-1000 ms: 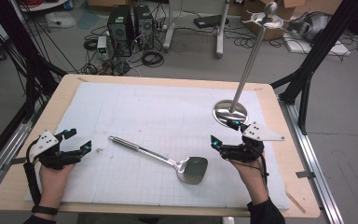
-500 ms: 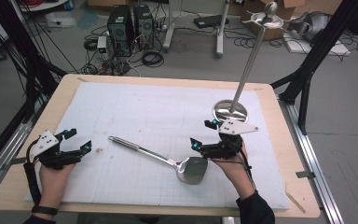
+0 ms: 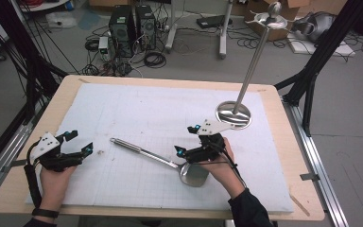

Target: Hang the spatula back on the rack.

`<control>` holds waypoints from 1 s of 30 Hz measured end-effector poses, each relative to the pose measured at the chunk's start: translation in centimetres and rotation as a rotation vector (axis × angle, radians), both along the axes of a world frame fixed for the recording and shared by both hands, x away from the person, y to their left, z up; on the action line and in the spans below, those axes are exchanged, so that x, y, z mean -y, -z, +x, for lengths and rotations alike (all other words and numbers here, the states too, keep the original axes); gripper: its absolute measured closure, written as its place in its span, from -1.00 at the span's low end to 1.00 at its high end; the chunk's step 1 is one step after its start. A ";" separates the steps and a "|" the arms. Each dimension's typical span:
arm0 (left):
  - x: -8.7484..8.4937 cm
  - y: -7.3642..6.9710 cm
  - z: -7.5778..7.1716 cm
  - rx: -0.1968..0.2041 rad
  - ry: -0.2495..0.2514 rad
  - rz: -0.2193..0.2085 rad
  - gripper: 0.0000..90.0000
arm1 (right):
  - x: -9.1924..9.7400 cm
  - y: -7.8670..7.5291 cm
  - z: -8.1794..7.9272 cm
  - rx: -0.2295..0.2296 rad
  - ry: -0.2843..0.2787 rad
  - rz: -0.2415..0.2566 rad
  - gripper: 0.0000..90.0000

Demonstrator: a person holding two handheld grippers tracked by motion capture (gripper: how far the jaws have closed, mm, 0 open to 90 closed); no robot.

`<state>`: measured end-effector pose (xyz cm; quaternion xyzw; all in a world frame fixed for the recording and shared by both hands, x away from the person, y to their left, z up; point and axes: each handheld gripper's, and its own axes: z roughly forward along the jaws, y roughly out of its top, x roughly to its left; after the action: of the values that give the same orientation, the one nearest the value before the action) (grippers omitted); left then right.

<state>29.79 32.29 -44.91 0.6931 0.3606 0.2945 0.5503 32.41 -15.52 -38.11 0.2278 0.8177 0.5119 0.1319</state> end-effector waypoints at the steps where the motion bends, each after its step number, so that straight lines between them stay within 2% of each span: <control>1: 0.0 0.0 0.0 0.001 -0.001 -0.003 -0.59 | -0.3 0.1 0.1 -0.008 -0.009 -0.008 -0.64; 6: 0.0 0.0 0.0 0.000 0.000 -0.001 -0.59 | -2.1 0.6 0.3 -0.038 -0.055 -0.070 -0.64; 14: 0.0 0.0 0.0 0.000 -0.003 -0.003 -0.59 | -4.2 1.7 0.4 -0.068 -0.090 -0.160 -0.64; 15: 0.0 0.0 0.0 -0.001 -0.003 -0.003 -0.59 | -4.4 1.9 0.5 -0.060 -0.094 -0.172 -0.63; 21: 0.0 0.0 0.0 -0.001 -0.002 -0.001 -0.59 | -5.1 2.7 0.6 -0.080 -0.120 -0.243 -0.52; 25: 0.0 0.0 0.0 -0.001 -0.003 0.001 -0.59 | -5.6 3.1 0.5 -0.097 -0.158 -0.293 -0.34; 30: 0.0 0.0 0.0 -0.001 -0.003 0.001 -0.59 | -6.4 3.5 0.5 -0.121 -0.165 -0.341 -0.28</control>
<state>29.78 32.25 -44.91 0.6929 0.3618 0.2953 0.5493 32.89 -9.10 -41.63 0.1649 0.9148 0.3606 0.0767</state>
